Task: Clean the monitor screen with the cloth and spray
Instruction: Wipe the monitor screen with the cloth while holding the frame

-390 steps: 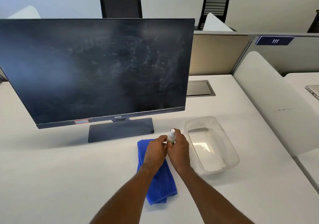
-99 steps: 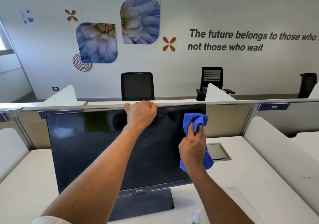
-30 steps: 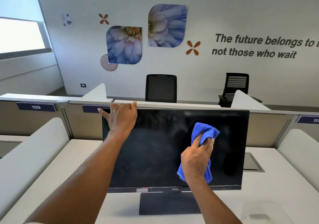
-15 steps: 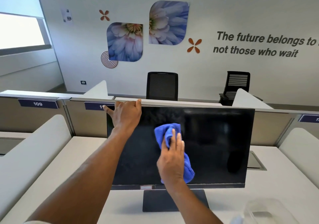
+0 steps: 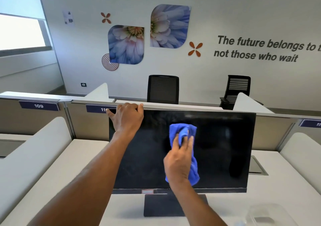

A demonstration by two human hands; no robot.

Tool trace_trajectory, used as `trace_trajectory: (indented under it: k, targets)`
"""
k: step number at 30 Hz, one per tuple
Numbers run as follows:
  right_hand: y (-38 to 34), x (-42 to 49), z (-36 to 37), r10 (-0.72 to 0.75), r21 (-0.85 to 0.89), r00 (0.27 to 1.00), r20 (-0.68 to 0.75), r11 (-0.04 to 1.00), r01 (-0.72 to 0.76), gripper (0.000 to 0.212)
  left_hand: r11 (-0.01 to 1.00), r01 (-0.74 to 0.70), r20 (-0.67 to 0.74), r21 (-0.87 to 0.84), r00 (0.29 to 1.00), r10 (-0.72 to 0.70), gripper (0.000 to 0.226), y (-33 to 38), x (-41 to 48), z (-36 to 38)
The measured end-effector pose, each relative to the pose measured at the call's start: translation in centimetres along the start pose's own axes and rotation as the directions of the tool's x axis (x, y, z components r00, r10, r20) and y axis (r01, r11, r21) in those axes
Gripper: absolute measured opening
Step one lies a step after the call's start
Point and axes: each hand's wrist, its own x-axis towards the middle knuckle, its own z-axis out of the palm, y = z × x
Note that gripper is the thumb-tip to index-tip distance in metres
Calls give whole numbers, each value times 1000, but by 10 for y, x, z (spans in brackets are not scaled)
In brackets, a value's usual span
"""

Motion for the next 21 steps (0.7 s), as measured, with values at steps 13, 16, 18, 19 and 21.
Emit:
trace_trajectory:
  k: [13,16,18,19,21]
  targets:
    - [-47,-7,7,20,49,1000,-20,999,-19,59,829,300,94,-472,952,-292,54,-67,3,-21]
    - [-41,1,4,193,75,981,28,978,-194,55,800,318,113,-508,946,-305,53,-71,2,-21]
    - [-55,-4,8,162,61,985,63,984,-166,59,772,337,138,-540,940,-313,53,-73,4,-19]
    - [-65,-9,11,118,49,990,77,991,-122,61,759,345,148,-552,936,-318,53,-73,5,-18]
    - [-91,-22,17,-15,43,994,104,999,11,63,752,355,158,-556,933,-324,53,-75,6,-18]
